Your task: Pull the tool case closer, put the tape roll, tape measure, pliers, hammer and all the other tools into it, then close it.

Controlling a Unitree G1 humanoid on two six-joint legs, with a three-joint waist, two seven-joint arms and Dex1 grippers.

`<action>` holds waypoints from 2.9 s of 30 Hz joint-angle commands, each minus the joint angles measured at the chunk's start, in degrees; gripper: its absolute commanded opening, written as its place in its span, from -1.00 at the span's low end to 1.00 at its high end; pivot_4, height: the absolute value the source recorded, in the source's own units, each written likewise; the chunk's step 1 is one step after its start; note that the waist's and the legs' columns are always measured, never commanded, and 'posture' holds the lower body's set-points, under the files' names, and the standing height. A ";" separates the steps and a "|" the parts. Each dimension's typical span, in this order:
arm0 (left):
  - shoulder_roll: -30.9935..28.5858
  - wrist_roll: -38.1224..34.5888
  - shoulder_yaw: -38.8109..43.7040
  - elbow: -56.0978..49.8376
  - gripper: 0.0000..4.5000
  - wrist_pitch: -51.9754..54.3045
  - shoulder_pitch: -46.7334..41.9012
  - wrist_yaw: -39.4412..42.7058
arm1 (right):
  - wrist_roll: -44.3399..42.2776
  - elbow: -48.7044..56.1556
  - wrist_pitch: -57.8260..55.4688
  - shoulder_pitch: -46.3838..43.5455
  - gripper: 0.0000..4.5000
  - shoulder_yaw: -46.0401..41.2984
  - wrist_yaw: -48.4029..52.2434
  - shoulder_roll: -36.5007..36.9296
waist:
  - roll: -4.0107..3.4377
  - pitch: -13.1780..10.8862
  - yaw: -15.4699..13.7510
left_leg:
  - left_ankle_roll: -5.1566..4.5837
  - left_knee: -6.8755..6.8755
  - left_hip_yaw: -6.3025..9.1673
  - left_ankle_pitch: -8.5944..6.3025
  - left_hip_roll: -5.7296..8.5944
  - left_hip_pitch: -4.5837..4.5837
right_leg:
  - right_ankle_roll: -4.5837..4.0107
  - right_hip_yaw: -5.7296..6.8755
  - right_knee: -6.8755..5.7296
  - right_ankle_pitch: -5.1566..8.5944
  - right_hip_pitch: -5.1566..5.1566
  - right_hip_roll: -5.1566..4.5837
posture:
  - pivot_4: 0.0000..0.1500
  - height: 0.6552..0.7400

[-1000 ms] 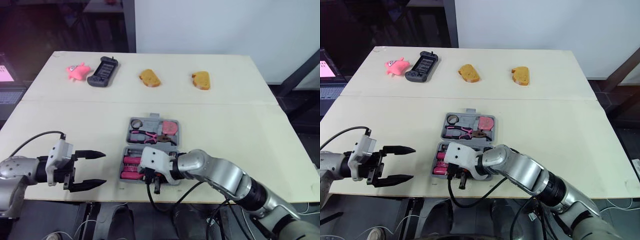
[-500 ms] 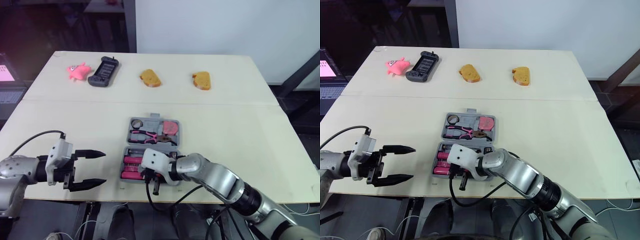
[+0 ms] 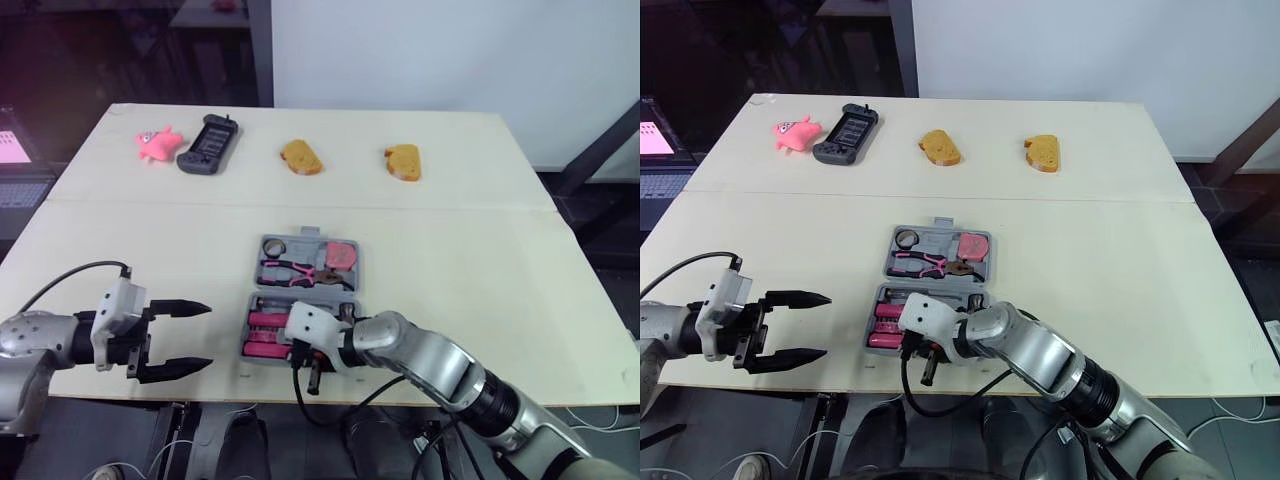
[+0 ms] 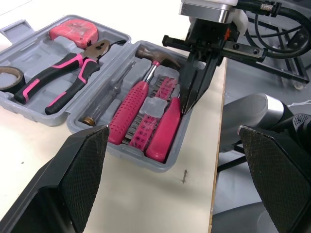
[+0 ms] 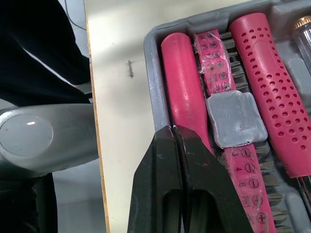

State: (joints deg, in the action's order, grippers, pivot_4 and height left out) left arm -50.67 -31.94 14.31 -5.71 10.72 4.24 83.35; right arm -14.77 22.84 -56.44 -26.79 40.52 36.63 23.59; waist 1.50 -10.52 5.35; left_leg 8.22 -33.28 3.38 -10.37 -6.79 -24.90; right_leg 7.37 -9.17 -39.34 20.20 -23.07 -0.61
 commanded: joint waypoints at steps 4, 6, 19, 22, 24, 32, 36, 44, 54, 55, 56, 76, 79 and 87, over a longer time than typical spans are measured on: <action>-0.61 -0.52 1.02 -0.72 1.00 -0.45 -0.06 0.16 | -1.39 1.39 5.13 0.21 -0.97 -4.07 2.34 -1.85 | 0.00 0.00 0.03 | 0.00 0.04 0.01 0.00 0.00 0.00 | 0.03 0.00 0.00 -0.01 -0.02 0.01 | 1.00 0.99; -0.63 -0.60 1.10 -0.75 1.00 -0.39 0.01 0.18 | -1.14 0.93 5.03 0.39 -0.97 -4.42 1.92 -2.44 | 0.00 0.00 0.03 | 0.00 0.04 0.00 0.00 0.00 0.00 | 0.03 0.00 0.00 -0.01 -0.02 0.01 | 1.00 0.99; -0.86 -0.78 1.47 -1.25 1.00 -0.08 0.39 0.04 | 3.30 -3.24 2.76 1.27 -0.97 -1.32 0.57 -2.73 | 0.00 0.00 0.03 | 0.01 0.04 0.01 0.01 0.00 0.00 | 0.03 0.00 0.00 -0.01 -0.01 0.01 | 1.00 0.99; -0.95 -0.75 1.45 -1.21 1.00 -0.04 0.33 0.08 | 3.86 -3.50 0.84 1.54 -0.97 -0.17 0.87 -1.79 | 0.00 0.00 0.05 | 0.01 0.04 0.01 0.01 0.00 0.00 | 0.03 0.00 0.00 -0.01 -0.01 0.01 | 1.00 0.99; -0.97 -0.79 1.41 -1.22 1.00 0.08 0.24 0.02 | 4.02 -4.20 -1.55 1.81 -0.97 -0.29 0.15 -1.84 | 0.01 0.01 0.05 | 0.01 0.04 0.01 0.01 0.00 0.00 | 0.03 0.00 0.00 -0.01 -0.01 0.01 | 1.00 0.99; -1.01 -0.78 1.45 -1.30 1.00 0.14 0.34 -0.02 | 3.79 -6.15 -11.35 1.81 -0.97 2.06 -1.50 -1.50 | 0.01 0.05 0.04 | 0.01 0.06 0.01 0.00 0.00 0.61 | -0.17 0.00 0.01 0.10 0.56 0.01 | 1.00 0.99; -0.97 -0.69 1.37 -1.36 1.00 0.13 0.36 -0.15 | 3.13 -5.46 -12.67 1.50 -0.97 1.70 -1.82 -2.43 | 0.12 0.23 0.03 | 0.01 0.07 0.00 -0.01 0.00 0.78 | -0.19 -0.01 0.11 0.11 0.59 0.00 | 1.00 0.99; -0.61 -0.37 0.86 -0.90 1.00 -0.02 -0.41 -0.63 | 1.44 -0.32 -6.05 0.22 -0.97 -3.12 -0.25 -3.68 | 0.14 0.25 0.10 | 0.01 0.15 0.00 0.00 0.00 0.76 | -0.16 -0.01 0.11 0.10 0.70 0.00 | 1.00 0.99; 0.77 2.67 -0.35 3.87 1.00 1.17 -4.45 -7.27 | -8.15 11.60 2.78 2.07 -0.97 -26.62 3.74 0.31 | 0.13 0.20 -0.59 | 0.02 0.14 0.01 0.00 0.00 0.42 | 0.01 0.00 0.12 0.02 0.44 0.00 | 1.00 0.99; 1.15 4.61 -0.94 5.13 1.00 0.11 -5.15 -9.02 | -8.58 11.16 2.14 2.54 -0.97 -28.82 3.76 1.99 | 0.14 0.20 -0.97 | 0.02 0.14 0.00 0.00 0.00 0.41 | 0.00 0.00 0.15 0.02 0.43 0.00 | 1.00 0.99; 2.03 6.45 -1.37 6.97 1.00 -0.75 -6.42 -11.54 | -8.92 10.19 1.10 3.23 -0.97 -30.91 3.63 3.69 | 0.13 0.20 -1.29 | 0.02 0.14 0.00 0.00 0.00 0.42 | -0.05 0.00 0.15 0.05 0.43 0.00 | 1.00 0.99; 19.18 27.14 -22.09 38.10 -0.98 -10.28 -31.05 -21.58 | 7.62 -15.32 7.68 6.84 -1.00 -20.39 -1.59 5.50 | 0.14 0.23 -1.39 | 0.02 -0.07 0.05 0.02 0.02 0.68 | 0.15 -0.01 0.17 -0.09 0.85 0.06 | 1.00 0.99; 20.68 27.90 -23.59 38.22 -0.98 -11.60 -32.10 -20.49 | 8.03 -14.21 6.51 6.17 -1.00 -18.80 -1.56 3.37 | 0.14 0.24 -1.41 | 0.03 -0.07 0.05 0.02 0.02 0.68 | 0.15 -0.02 0.17 -0.09 0.87 0.06 | 1.00 0.99; 20.90 27.70 -25.50 32.48 -0.98 -9.55 -29.56 -16.98 | 9.44 -12.87 4.78 5.53 -1.00 -16.89 -1.57 0.31 | 0.13 0.26 -1.29 | 0.03 0.02 0.06 0.02 0.02 0.72 | 0.17 0.00 0.16 -0.10 0.87 0.06 | 1.00 0.99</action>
State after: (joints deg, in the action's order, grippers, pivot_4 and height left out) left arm -31.12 -3.94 -8.22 29.90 1.23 -26.38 63.68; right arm -4.49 9.22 -51.49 -21.51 19.21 34.14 26.33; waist 1.63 -10.26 4.06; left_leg 8.24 -33.26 3.44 -10.35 -6.77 -24.18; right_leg 7.54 -9.17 -39.18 20.11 -22.20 -0.55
